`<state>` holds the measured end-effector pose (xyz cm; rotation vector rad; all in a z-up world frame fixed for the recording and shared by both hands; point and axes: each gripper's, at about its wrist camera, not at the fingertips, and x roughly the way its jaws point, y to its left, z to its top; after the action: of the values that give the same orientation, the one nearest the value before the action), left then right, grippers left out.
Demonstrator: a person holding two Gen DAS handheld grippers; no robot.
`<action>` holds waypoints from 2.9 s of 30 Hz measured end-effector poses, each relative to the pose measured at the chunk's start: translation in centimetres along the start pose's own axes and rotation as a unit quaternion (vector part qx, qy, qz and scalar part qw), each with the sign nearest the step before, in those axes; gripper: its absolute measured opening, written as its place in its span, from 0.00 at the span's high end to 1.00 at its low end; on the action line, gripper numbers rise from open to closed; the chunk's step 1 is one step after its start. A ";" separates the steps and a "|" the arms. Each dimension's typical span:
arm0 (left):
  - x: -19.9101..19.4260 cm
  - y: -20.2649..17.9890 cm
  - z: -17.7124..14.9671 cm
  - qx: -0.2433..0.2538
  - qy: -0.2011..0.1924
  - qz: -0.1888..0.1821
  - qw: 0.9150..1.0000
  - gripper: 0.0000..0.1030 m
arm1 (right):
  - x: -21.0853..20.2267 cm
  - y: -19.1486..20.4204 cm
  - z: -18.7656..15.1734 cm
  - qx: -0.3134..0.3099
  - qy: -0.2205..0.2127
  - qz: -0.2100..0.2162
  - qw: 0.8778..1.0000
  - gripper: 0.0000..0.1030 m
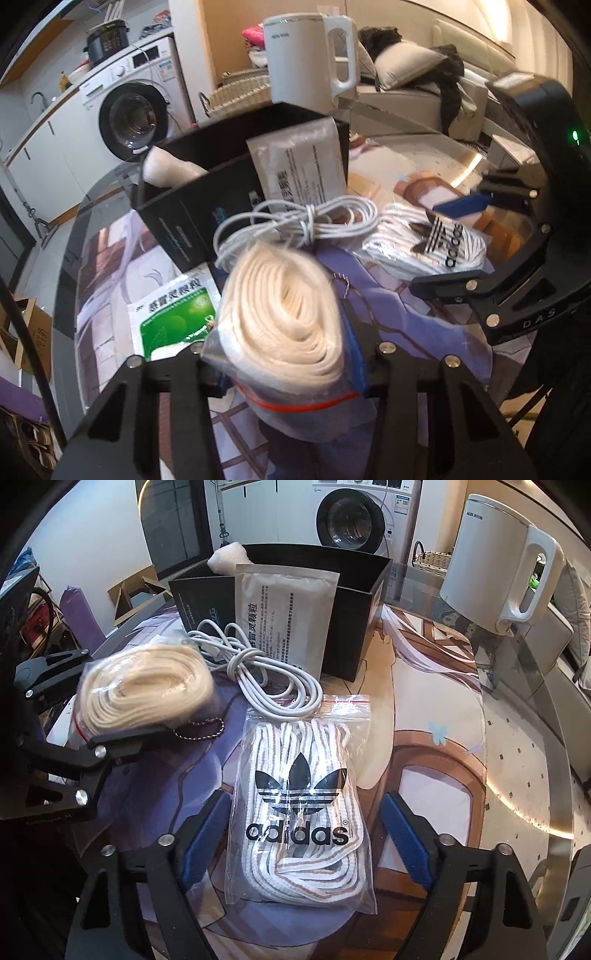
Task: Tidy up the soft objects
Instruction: 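Close the right gripper on the adidas bag while the left gripper lifts the rope bag, then carry the adidas bag and rope bag over the black box with both grippers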
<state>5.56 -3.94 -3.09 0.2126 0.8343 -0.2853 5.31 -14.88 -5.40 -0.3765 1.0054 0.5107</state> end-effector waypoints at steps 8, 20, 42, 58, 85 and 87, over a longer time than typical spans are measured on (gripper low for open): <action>-0.2 0.6 -0.3 -0.009 -0.002 -0.009 1.000 0.57 | -0.6 0.3 -0.1 -0.008 -0.003 0.011 1.000 0.45; -1.6 1.4 -0.1 -0.029 -0.025 -0.012 0.999 0.65 | -1.9 0.6 -1.4 -0.026 -0.009 0.038 0.999 0.60; -4.2 1.9 1.6 -0.046 -0.088 -0.020 0.995 0.65 | -7.2 -2.4 -1.0 0.016 -0.096 0.051 0.994 0.66; -4.6 3.6 6.1 -0.058 -0.128 -0.018 0.990 0.65 | -8.9 -2.5 4.6 0.038 -0.154 0.055 0.986 0.66; 0.2 7.5 10.8 -0.072 -0.135 -0.013 0.988 0.65 | -4.0 -3.2 13.4 0.067 -0.157 0.043 0.984 0.66; 0.5 7.8 10.8 -0.073 -0.135 -0.013 0.988 0.65 | -3.2 -3.2 13.8 0.070 -0.149 0.044 0.985 0.66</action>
<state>15.91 0.12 4.17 0.0244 0.5866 -0.2687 15.34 -11.05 4.34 -0.1246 0.7633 0.5542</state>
